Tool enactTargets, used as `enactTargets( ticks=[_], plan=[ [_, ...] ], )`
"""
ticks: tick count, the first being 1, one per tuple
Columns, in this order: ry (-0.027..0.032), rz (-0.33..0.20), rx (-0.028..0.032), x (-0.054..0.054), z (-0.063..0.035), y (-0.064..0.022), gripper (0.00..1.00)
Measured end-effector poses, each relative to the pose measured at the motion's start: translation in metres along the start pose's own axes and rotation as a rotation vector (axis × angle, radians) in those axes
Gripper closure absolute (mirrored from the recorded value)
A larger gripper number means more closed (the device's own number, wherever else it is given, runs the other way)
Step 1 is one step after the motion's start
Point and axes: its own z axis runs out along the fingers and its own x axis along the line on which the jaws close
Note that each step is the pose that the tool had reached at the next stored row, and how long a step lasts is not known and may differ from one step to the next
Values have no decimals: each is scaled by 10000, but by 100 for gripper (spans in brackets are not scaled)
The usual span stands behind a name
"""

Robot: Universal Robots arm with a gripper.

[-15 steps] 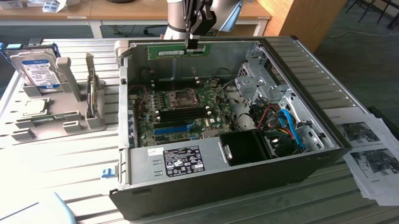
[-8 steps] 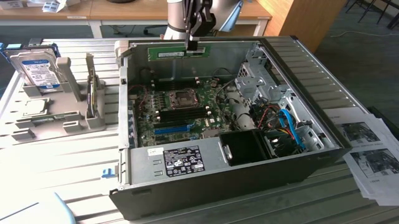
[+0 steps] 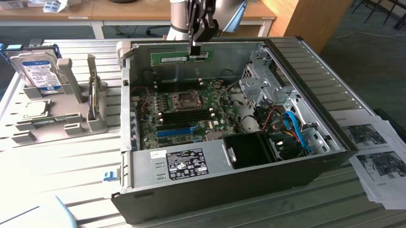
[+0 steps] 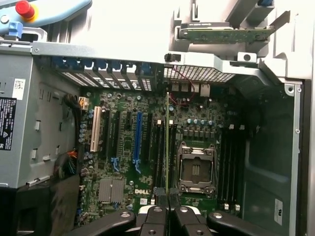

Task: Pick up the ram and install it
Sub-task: 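Pick up the ram and move it above insertion slot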

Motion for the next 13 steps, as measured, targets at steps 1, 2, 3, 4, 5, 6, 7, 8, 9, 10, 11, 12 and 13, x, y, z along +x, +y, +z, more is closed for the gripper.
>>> enactTargets(
  ticks=[1, 2, 3, 4, 5, 6, 7, 8, 9, 10, 11, 12, 13],
  plan=[
    [-1, 0, 0, 0, 13, -1, 89],
    [-1, 0, 0, 0, 27, -2, 89],
    [-1, 0, 1, -1, 41, -3, 89],
    [-1, -1, 1, -1, 55, -4, 89],
    [-1, -1, 0, -1, 70, -5, 89],
    [-1, -1, 0, -1, 84, -6, 89],
    [0, -1, 0, -2, 99, -7, 89],
    [-1, 0, 0, -2, 113, -8, 89],
    [0, -1, 0, -2, 127, -9, 89],
    [0, 0, 0, -2, 141, -10, 89],
    [-1, -1, 0, -2, 154, -11, 89],
    [-1, -1, 0, -3, 166, -12, 89],
    [-1, 0, 0, -3, 177, -13, 89]
  ],
)
